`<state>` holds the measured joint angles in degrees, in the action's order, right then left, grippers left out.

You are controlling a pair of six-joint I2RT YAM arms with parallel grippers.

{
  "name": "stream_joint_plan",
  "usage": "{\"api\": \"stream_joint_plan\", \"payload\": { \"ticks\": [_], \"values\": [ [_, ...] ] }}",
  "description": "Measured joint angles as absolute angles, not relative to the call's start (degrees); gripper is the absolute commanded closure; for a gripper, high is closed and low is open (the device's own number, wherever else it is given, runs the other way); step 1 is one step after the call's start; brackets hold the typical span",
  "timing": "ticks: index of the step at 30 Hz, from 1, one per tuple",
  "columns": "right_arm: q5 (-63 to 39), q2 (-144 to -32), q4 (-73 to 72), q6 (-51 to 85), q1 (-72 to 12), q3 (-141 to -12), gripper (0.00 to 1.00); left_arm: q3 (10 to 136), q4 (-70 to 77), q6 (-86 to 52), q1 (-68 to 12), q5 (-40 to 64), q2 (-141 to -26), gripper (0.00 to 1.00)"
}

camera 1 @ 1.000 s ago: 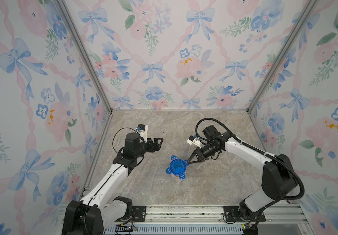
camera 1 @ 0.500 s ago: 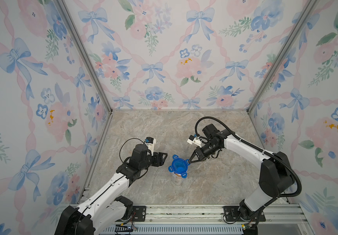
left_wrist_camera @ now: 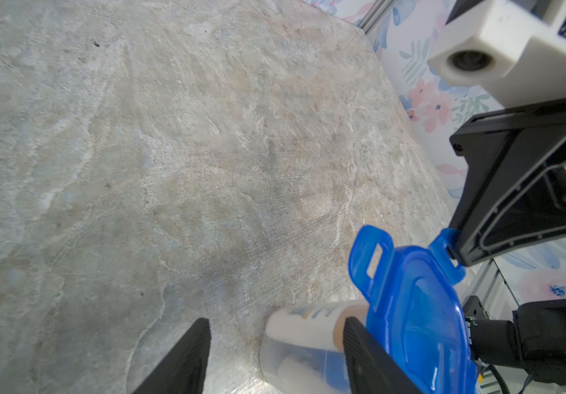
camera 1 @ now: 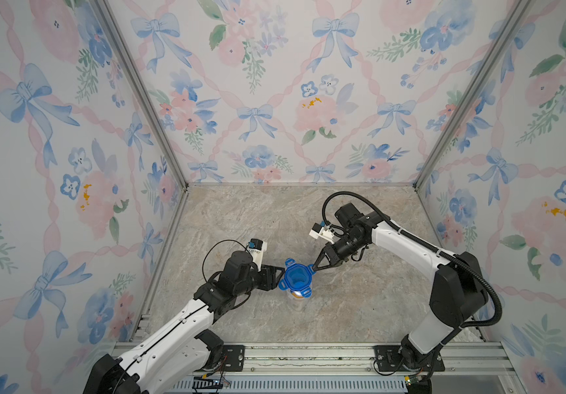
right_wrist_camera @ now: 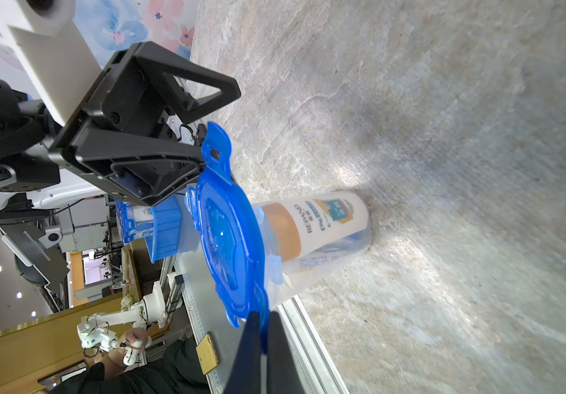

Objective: Pack away toiletry kits
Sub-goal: Close the lid on the container.

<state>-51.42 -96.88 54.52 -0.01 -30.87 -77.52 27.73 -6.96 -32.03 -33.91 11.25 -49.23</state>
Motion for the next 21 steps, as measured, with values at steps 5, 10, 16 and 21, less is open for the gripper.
{"api": "stream_joint_plan", "payload": {
  "ticks": [5, 10, 16, 21],
  "values": [
    [-50.1, -96.9, 57.2, -1.7, -30.9, -78.2, 1.00, 27.7, -8.3, -33.2, -36.0, 10.0, -47.6, 0.37],
    [-49.1, -96.9, 58.5, -2.4, -30.9, -78.2, 1.00, 27.7, -9.8, -34.2, -37.7, 8.7, -46.4, 0.38],
    [-48.1, -97.9, 59.8, -3.3, -31.6, -79.7, 1.00, 27.7, -11.2, -35.3, -40.2, 6.7, -45.9, 0.38],
    [-47.9, -100.2, 60.9, -4.1, -32.1, -81.7, 1.00, 27.7, -12.6, -36.6, -41.1, 4.7, -44.4, 0.39]
  ]
}}
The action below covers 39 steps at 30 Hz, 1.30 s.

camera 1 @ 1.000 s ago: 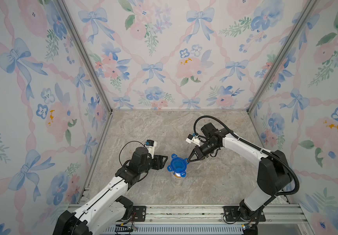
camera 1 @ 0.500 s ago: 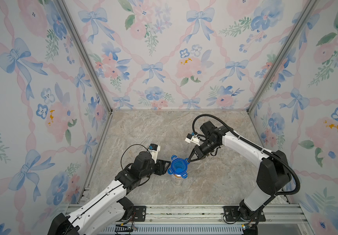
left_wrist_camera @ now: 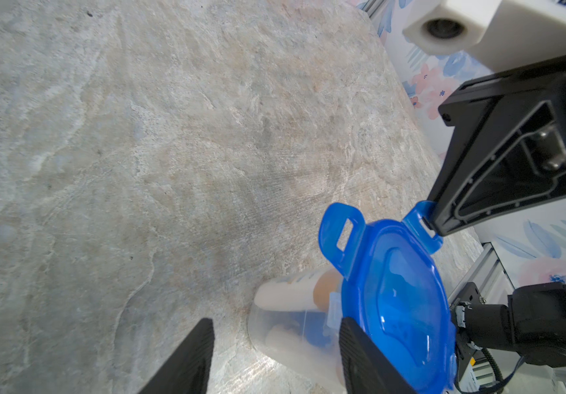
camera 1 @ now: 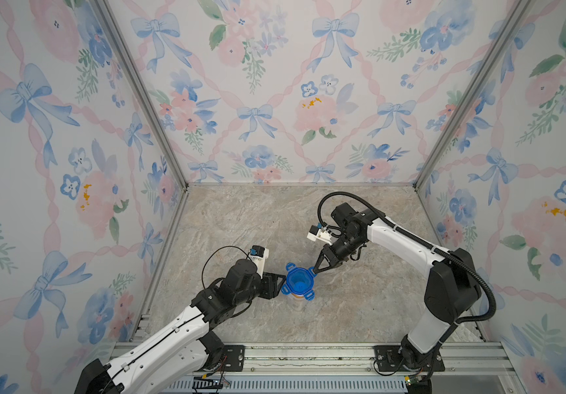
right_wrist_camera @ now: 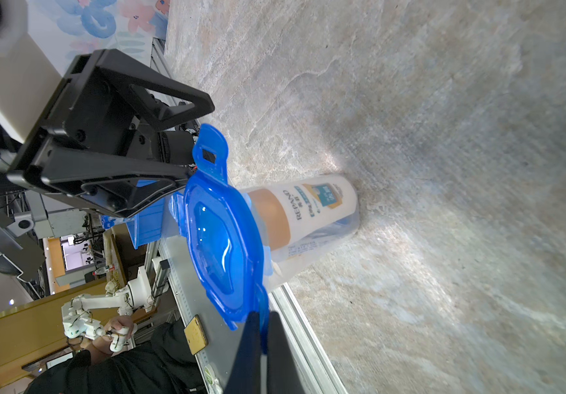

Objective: Pack away toiletry kits
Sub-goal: Close the lid on the container.

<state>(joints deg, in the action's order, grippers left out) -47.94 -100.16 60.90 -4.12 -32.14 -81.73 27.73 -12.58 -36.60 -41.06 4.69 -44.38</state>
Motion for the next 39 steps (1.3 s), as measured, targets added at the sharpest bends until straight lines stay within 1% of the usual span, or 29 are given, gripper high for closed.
{"api": "stream_joint_plan", "payload": {
  "ticks": [7, 12, 17, 21, 28, 34, 39],
  "values": [
    [-47.7, -100.7, 61.1, -4.8, -32.6, -82.4, 0.98, 27.7, -13.1, -37.8, -42.0, 4.2, -43.5, 0.42],
    [-46.0, -100.7, 61.1, -5.3, -33.6, -83.1, 0.98, 27.7, -14.0, -38.9, -42.7, 4.0, -42.0, 0.45],
    [-44.2, -100.7, 61.6, -5.8, -34.3, -84.3, 0.94, 27.7, -14.6, -39.6, -43.8, 3.4, -41.8, 0.47],
    [-42.3, -100.8, 62.4, -6.5, -34.6, -85.6, 0.93, 27.7, -15.1, -39.7, -45.3, 3.4, -42.7, 0.49],
    [-38.9, -102.5, 64.6, -8.2, -36.1, -89.5, 1.00, 27.7, -15.6, -40.8, -46.9, 2.9, -42.7, 0.50],
    [-36.9, -103.4, 67.4, -9.6, -36.5, -92.1, 1.00, 27.7, -15.9, -41.3, -47.2, 1.9, -42.5, 0.50],
    [-35.5, -103.4, 69.3, -10.3, -37.8, -93.2, 1.00, 27.7, -18.0, -42.3, -47.3, -1.9, -39.6, 0.49]
  ]
}}
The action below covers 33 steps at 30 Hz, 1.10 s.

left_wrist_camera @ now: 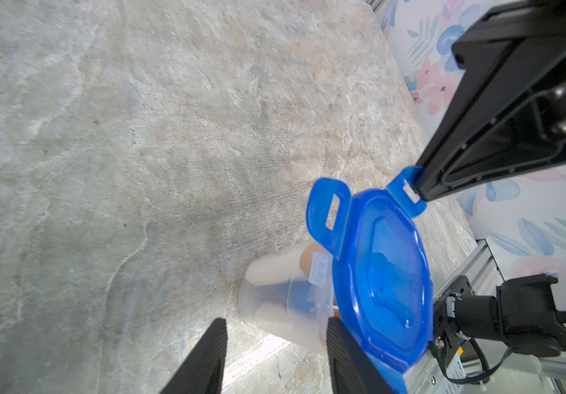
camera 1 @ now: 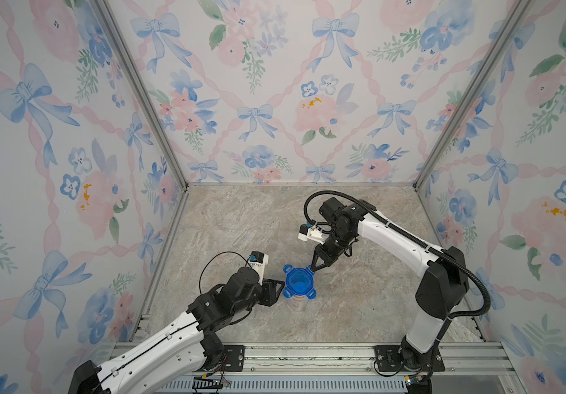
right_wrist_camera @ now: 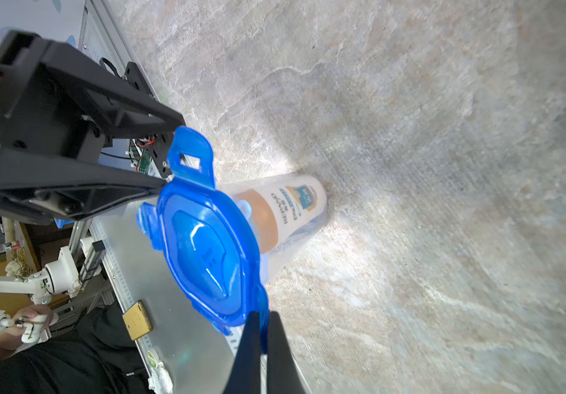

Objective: Pack away toiletry kits
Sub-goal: Close the lid on the container.

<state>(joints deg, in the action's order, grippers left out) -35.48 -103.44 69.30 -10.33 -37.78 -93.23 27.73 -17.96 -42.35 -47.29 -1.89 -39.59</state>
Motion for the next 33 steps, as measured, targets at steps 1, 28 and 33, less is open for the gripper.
{"api": "stream_joint_plan", "payload": {
  "ticks": [1, 28, 33],
  "values": [
    [-35.4, -103.5, 69.7, -10.4, -38.1, -93.4, 1.00, 27.7, -18.2, -42.6, -47.3, -2.9, -38.6, 0.49],
    [-33.8, -106.1, 72.6, -11.9, -38.7, -97.1, 0.69, 27.7, -19.8, -43.6, -47.2, -4.9, -40.0, 0.50],
    [-33.8, -106.1, 72.3, -11.6, -38.7, -97.1, 0.67, 27.7, -19.8, -43.6, -47.2, -4.7, -40.0, 0.50]
  ]
}}
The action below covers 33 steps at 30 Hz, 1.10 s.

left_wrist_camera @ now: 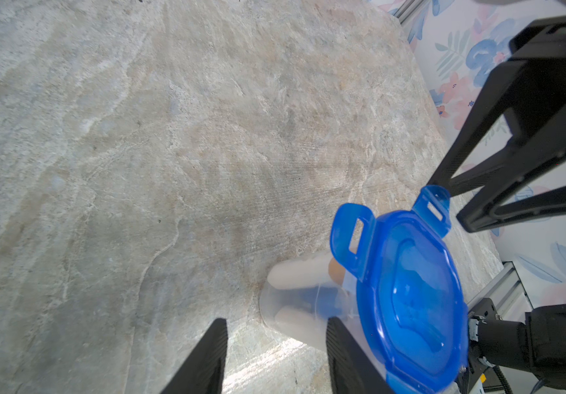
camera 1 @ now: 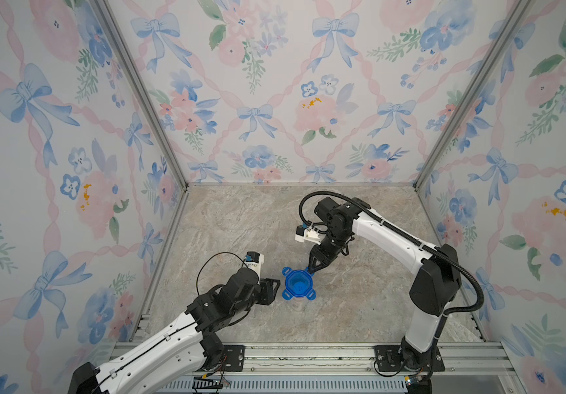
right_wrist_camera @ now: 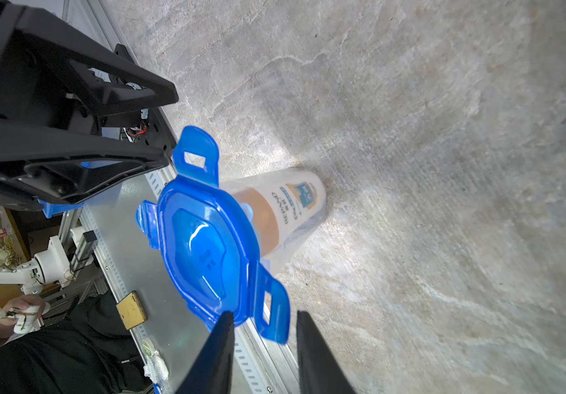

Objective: Pack away toiletry kits
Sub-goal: Close the lid on the container.

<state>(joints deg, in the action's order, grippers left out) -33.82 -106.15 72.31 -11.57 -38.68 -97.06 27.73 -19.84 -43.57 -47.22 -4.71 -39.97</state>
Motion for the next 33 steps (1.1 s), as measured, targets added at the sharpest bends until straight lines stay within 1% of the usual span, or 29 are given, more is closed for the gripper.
{"api": "stream_joint_plan", "payload": {
  "ticks": [4, 8, 13, 16, 20, 26, 33],
  "values": [
    [-34.1, -106.1, 71.5, -11.3, -38.6, -97.1, 0.72, 27.7, -19.8, -43.5, -47.2, -4.4, -39.9, 0.52],
    [-34.2, -106.1, 71.0, -11.1, -38.6, -97.1, 0.80, 27.7, -19.8, -43.5, -47.3, -3.2, -39.9, 0.53],
    [-34.2, -106.1, 70.7, -11.2, -38.6, -97.1, 0.83, 27.7, -19.8, -43.6, -48.6, -2.0, -39.9, 0.53],
    [-34.2, -106.1, 70.6, -11.2, -38.6, -97.1, 0.86, 27.7, -19.8, -43.5, -49.3, -1.3, -40.1, 0.53],
    [-34.2, -106.1, 70.4, -11.2, -38.6, -97.1, 0.87, 27.8, -19.8, -43.5, -50.4, -0.5, -41.5, 0.54],
    [-34.3, -106.2, 70.3, -11.2, -38.3, -97.1, 0.91, 27.9, -19.8, -43.5, -51.4, -0.3, -41.6, 0.54],
    [-37.3, -107.4, 70.3, -10.7, -37.4, -97.1, 0.93, 27.9, -19.9, -43.5, -52.0, -0.4, -41.5, 0.54]
  ]
}}
